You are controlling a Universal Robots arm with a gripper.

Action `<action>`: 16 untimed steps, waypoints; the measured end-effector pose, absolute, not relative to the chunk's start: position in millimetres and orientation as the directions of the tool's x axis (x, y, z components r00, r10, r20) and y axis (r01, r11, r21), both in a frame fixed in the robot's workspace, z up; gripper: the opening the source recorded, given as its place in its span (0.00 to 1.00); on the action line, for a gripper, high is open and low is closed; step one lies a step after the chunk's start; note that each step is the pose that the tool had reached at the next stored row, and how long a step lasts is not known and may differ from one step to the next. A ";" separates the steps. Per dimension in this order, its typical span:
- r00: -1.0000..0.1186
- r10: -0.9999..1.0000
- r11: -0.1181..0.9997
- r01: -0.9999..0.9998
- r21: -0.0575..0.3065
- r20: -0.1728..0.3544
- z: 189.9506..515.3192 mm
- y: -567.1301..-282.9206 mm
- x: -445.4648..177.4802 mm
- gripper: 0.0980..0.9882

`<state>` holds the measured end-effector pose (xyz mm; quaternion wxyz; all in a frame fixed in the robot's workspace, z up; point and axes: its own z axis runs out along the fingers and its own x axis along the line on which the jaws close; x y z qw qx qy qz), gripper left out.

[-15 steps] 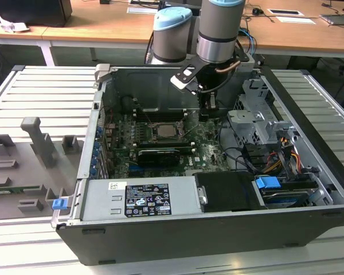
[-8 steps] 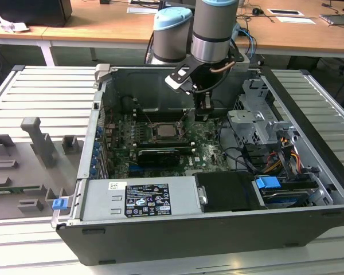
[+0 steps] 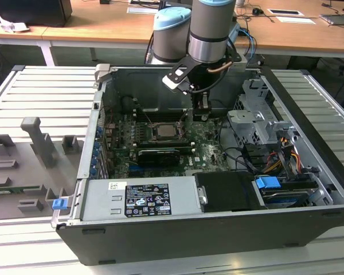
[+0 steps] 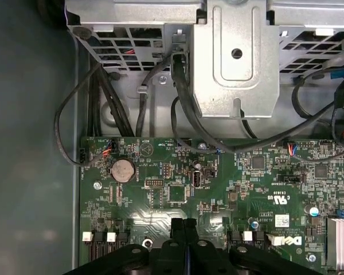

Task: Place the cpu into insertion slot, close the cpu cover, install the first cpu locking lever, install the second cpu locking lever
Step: 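Close the cpu cover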

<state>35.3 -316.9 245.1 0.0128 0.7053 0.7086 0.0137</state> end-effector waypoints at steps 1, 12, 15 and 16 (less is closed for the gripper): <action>-0.005 1.000 0.005 0.999 0.037 0.001 245.1 -316.9 34.6 0.01; -0.005 1.000 0.005 0.999 0.037 0.001 245.1 -316.9 25.9 0.01; -0.005 1.000 0.005 0.999 0.037 0.001 245.1 -316.9 22.6 0.01; -0.005 1.000 0.005 0.999 0.037 0.001 245.1 -316.9 21.2 0.01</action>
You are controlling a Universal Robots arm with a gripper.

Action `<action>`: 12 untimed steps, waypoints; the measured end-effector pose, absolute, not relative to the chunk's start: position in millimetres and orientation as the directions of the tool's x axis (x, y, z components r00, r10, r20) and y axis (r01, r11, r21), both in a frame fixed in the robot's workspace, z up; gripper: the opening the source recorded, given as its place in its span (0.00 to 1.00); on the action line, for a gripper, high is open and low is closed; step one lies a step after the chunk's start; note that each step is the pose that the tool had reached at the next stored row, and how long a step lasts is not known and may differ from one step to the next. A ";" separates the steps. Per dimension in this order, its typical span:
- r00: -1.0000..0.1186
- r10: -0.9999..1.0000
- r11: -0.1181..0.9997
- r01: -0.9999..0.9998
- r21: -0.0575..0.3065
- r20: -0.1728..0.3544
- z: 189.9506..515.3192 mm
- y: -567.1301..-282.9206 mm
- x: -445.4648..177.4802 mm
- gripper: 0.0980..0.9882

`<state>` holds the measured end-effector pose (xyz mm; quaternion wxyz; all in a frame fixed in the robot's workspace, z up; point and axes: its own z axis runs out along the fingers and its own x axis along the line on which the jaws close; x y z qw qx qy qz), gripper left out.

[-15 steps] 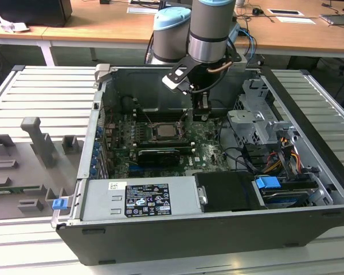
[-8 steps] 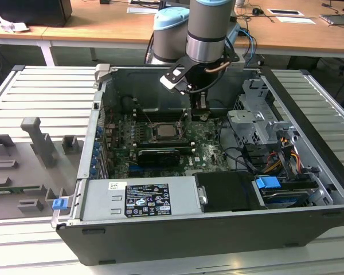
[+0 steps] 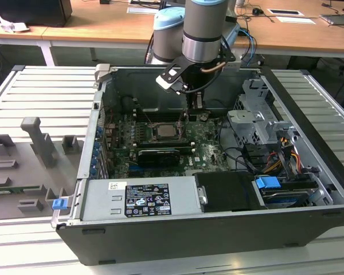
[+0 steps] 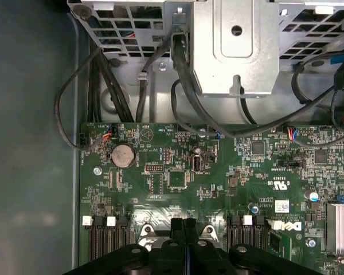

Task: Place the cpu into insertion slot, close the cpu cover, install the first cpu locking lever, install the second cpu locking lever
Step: 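Close the cpu cover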

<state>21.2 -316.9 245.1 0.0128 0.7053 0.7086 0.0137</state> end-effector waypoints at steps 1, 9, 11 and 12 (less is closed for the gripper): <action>-0.005 1.000 0.005 0.999 0.037 0.001 245.1 -316.9 20.1 0.01; -0.005 1.000 0.005 0.999 0.037 0.001 244.5 -316.9 3.5 0.01; -0.005 1.000 0.005 0.999 0.037 0.001 244.5 -316.9 1.9 0.01; -0.005 1.000 0.005 0.999 0.037 0.001 244.5 -316.9 1.4 0.01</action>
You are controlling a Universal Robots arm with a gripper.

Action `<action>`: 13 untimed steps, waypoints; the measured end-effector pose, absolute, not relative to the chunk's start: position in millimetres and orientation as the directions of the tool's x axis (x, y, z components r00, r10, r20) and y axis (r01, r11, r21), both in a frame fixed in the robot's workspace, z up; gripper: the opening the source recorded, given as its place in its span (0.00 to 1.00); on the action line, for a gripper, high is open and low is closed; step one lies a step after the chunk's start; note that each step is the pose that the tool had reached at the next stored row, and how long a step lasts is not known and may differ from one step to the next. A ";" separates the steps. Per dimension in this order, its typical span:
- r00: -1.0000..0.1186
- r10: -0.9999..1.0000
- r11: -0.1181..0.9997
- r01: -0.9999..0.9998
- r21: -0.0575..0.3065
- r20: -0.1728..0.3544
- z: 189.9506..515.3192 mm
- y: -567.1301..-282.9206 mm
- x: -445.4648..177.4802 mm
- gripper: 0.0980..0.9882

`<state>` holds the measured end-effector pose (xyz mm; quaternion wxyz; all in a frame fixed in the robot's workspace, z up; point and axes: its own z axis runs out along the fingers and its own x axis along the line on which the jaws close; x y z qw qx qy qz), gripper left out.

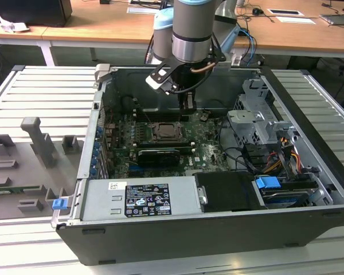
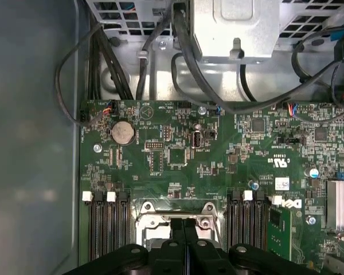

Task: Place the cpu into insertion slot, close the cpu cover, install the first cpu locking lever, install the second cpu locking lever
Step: 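Close the cpu cover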

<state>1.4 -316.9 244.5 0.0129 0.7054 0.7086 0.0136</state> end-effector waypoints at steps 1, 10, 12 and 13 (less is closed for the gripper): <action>-0.005 1.000 0.005 0.999 0.037 0.001 244.5 -316.9 1.0 0.01; -0.005 1.000 0.005 0.999 0.037 0.001 243.2 -316.9 -1.8 0.01; -0.005 1.000 0.005 0.999 0.037 0.001 242.7 -316.9 -2.8 0.01; -0.005 1.000 0.005 0.999 0.037 0.001 242.5 -316.9 -3.2 0.01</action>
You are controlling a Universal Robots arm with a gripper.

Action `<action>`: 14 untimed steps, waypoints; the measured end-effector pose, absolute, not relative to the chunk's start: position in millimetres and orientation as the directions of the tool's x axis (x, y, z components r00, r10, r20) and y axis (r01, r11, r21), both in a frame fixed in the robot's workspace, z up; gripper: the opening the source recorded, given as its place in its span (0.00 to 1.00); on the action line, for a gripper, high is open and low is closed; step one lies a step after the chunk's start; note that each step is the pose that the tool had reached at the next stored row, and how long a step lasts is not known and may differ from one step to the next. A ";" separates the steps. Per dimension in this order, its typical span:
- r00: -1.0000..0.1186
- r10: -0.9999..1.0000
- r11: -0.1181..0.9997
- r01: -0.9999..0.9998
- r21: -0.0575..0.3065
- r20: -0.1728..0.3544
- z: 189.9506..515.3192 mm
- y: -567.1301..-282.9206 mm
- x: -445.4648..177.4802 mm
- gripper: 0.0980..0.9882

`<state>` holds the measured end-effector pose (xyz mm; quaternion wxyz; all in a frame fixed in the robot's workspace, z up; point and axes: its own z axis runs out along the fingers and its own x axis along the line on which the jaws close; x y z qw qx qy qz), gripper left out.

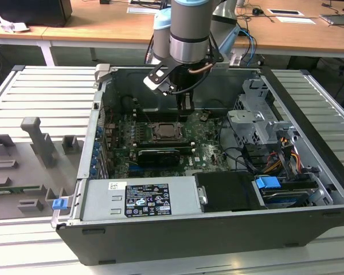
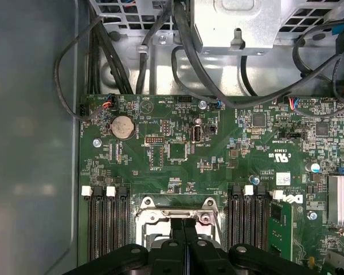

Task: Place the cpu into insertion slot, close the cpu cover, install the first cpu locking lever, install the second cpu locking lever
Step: 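Close the cpu cover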

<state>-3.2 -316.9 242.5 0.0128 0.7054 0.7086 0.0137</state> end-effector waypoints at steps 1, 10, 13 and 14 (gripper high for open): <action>-0.005 1.000 0.005 0.999 0.038 0.001 241.9 -316.8 -3.7 0.01; -0.011 1.000 0.011 0.999 0.038 0.001 233.0 -316.6 -23.1 0.01; -0.019 1.000 0.019 0.999 0.038 0.001 232.0 -316.2 -33.2 0.01; -0.020 1.000 0.020 0.999 0.037 0.001 231.9 -316.2 -34.8 0.01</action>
